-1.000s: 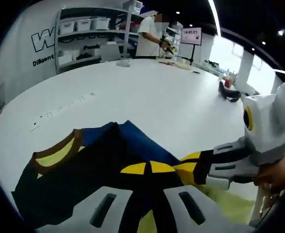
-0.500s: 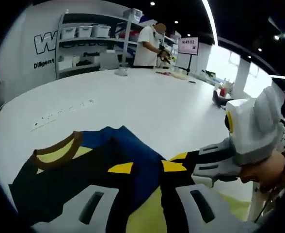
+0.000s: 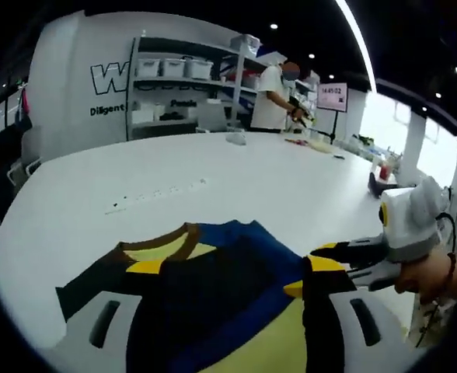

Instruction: Fold the garment on the visible template until the final outline fits inside the template.

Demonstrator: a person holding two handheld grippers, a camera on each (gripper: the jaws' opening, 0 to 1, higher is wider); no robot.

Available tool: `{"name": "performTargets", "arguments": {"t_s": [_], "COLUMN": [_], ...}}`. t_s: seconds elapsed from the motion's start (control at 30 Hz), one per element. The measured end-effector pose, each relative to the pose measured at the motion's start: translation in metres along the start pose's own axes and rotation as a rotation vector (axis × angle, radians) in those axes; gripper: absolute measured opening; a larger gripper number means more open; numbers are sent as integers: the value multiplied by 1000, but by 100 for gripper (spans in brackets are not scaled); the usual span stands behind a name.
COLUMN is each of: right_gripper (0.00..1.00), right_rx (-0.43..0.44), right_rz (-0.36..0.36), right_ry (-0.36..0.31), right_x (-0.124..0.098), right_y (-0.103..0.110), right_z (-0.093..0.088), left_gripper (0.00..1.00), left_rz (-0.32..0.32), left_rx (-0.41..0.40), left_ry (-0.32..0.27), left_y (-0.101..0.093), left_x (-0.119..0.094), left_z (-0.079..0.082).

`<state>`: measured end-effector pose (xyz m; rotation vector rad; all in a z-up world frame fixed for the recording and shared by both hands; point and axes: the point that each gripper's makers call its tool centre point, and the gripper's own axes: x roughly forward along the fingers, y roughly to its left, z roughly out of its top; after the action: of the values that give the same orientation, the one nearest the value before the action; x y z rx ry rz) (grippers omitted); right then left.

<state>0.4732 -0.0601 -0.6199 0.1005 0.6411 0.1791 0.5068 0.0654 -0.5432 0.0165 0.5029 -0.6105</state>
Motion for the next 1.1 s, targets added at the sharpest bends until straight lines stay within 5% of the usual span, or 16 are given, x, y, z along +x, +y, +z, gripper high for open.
{"name": "performTargets", "arguments": {"t_s": [0.37,0.67,0.9,1.03,1.1], "right_gripper": [66,61,56,49,47], "right_rx": [3,12,2,-4,-10], "right_rz": [-3,23,5,-3,-7], "right_ry": [41,58,68,71,73], "right_x": [-3,-7,-7,-8,-7], "right_y": [2,11,7,4,3], "right_z": [-5,-9,-13,-16,-17], "left_gripper": [98,99,86,64,61], "left_rz": [120,176,212,256,265], "left_rx": [-102,-138,-186,-175,-190], "left_ry": [2,41,76,113,136], "left_y": [63,98,115,127,130], "left_x": [-39,-70,-84,-92,-95], "left_z": [-12,-43,-66,-82,-90]}}
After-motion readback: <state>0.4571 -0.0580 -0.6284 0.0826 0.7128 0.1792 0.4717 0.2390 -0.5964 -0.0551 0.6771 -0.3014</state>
